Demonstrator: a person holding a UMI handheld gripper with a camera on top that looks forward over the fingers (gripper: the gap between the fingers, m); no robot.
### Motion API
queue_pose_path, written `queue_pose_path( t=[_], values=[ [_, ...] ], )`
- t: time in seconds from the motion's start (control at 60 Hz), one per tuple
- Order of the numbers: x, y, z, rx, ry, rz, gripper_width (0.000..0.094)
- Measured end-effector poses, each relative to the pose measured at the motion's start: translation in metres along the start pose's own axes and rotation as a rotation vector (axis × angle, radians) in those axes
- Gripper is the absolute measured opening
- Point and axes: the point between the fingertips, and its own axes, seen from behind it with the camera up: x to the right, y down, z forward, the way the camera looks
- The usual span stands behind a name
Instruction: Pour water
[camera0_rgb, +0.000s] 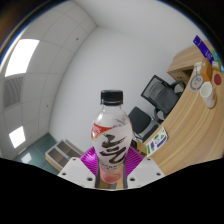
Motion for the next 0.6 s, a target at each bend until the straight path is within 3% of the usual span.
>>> queue_pose_path(
  t=[0.267,0.517,0.6],
  values=[
    [0.108,-0.149,0.025,0.075,-0.125,0.678,0.0307],
    [0.228,-0.176,0.042,0.136,-0.129,1.116,0.0305],
    [0.247,-0.172,0.044,0.12,-0.099,1.138,0.0304]
  ],
)
